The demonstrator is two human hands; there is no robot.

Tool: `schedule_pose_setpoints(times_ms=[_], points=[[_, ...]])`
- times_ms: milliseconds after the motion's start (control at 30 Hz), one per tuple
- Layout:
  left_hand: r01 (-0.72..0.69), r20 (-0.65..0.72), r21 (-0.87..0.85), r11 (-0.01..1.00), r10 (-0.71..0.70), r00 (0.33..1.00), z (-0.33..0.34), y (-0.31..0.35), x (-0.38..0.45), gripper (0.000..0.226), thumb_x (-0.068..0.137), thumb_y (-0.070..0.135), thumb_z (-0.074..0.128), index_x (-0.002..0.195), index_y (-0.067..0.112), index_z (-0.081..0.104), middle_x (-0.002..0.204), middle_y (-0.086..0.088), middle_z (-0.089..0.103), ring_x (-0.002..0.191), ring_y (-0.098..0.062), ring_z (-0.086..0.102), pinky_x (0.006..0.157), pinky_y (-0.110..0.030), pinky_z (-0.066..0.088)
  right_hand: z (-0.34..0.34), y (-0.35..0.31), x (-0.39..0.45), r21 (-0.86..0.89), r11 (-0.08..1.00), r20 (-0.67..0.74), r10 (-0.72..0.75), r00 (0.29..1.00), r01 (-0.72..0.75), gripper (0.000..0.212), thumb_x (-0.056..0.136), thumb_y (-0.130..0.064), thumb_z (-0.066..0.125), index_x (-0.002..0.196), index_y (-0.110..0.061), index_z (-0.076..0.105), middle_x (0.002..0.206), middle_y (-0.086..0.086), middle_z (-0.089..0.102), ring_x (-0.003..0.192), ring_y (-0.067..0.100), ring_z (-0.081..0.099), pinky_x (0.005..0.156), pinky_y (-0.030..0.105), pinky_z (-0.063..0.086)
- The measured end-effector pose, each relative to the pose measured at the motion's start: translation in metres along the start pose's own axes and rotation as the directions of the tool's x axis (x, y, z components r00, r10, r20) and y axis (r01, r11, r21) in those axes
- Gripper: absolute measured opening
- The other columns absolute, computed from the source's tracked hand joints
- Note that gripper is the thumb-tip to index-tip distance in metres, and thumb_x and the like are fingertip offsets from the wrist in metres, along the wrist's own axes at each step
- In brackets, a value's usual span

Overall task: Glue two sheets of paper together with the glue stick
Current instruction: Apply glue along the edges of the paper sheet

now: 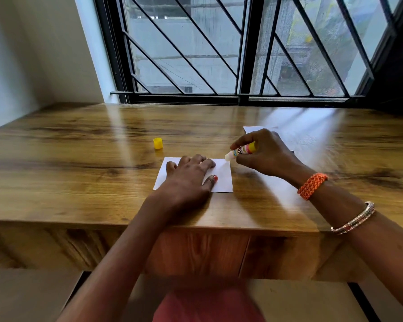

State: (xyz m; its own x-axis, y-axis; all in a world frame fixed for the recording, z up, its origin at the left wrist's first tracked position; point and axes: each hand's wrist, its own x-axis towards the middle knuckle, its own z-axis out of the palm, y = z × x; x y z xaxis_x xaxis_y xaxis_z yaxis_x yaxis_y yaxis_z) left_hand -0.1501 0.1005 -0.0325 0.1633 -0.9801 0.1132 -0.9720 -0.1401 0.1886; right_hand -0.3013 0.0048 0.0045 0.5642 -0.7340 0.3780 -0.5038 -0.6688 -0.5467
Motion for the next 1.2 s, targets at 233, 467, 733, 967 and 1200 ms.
schedule_pose_setpoints(times_ms=[233, 467, 733, 967, 1200], points=[[0.005, -0.019, -0.016, 1.0, -0.005, 1.0, 0.001, 0.0, 0.001, 0.044, 0.095, 0.041, 0.036, 0.138, 0.031, 0.034, 0.148, 0.007, 0.031, 0.135, -0.018, 0.027, 0.103, -0.044, 0.02, -0.002, -0.007, -0.004, -0.028, 0.998, 0.042, -0.05, 0.998, 0.051, 0.022, 0.074, -0.006, 0.072, 0.096, -0.009, 0.074, 0.08, -0.001, 0.061, 0.057, -0.003, 0.049, 0.044, 0.0, 0.036], [0.013, -0.02, -0.011, 1.0, -0.013, 1.0, 0.001, 0.001, -0.001, 0.045, 0.095, 0.042, 0.036, 0.139, 0.031, 0.034, 0.149, 0.007, 0.03, 0.135, -0.018, 0.026, 0.102, -0.043, 0.02, -0.004, -0.013, -0.009, -0.073, 0.994, 0.1, -0.069, 0.993, 0.076, 0.025, 0.074, -0.005, 0.072, 0.099, -0.008, 0.073, 0.084, 0.0, 0.061, 0.061, -0.004, 0.049, 0.046, -0.002, 0.035], [0.02, -0.035, -0.018, 1.0, -0.021, 0.999, 0.002, 0.001, -0.001, 0.044, 0.095, 0.042, 0.036, 0.138, 0.033, 0.035, 0.148, 0.008, 0.031, 0.135, -0.017, 0.027, 0.1, -0.042, 0.02, -0.017, -0.026, -0.016, -0.093, 0.995, 0.211, -0.02, 0.977, 0.04, 0.02, 0.075, -0.006, 0.07, 0.095, -0.009, 0.075, 0.063, -0.014, 0.05, 0.045, -0.017, 0.048, 0.035, 0.004, 0.031], [0.023, -0.019, -0.013, 1.0, -0.023, 1.0, 0.0, 0.002, -0.002, 0.044, 0.095, 0.042, 0.036, 0.138, 0.033, 0.035, 0.149, 0.008, 0.03, 0.136, -0.018, 0.026, 0.101, -0.043, 0.02, -0.02, -0.033, -0.019, -0.119, 0.993, 0.275, 0.012, 0.961, 0.021, 0.018, 0.073, -0.012, 0.072, 0.091, -0.015, 0.076, 0.061, -0.004, 0.056, 0.045, 0.005, 0.048, 0.036, 0.008, 0.033], [0.021, -0.011, -0.003, 1.0, -0.021, 1.0, -0.001, 0.003, -0.005, 0.046, 0.097, 0.039, 0.032, 0.142, 0.03, 0.031, 0.151, 0.007, 0.028, 0.138, -0.017, 0.024, 0.103, -0.042, 0.019, -0.026, -0.036, -0.019, -0.071, 0.997, 0.36, 0.064, 0.931, -0.041, 0.016, 0.075, -0.01, 0.072, 0.09, -0.013, 0.075, 0.062, -0.006, 0.063, 0.054, 0.003, 0.055, 0.048, 0.012, 0.044]])
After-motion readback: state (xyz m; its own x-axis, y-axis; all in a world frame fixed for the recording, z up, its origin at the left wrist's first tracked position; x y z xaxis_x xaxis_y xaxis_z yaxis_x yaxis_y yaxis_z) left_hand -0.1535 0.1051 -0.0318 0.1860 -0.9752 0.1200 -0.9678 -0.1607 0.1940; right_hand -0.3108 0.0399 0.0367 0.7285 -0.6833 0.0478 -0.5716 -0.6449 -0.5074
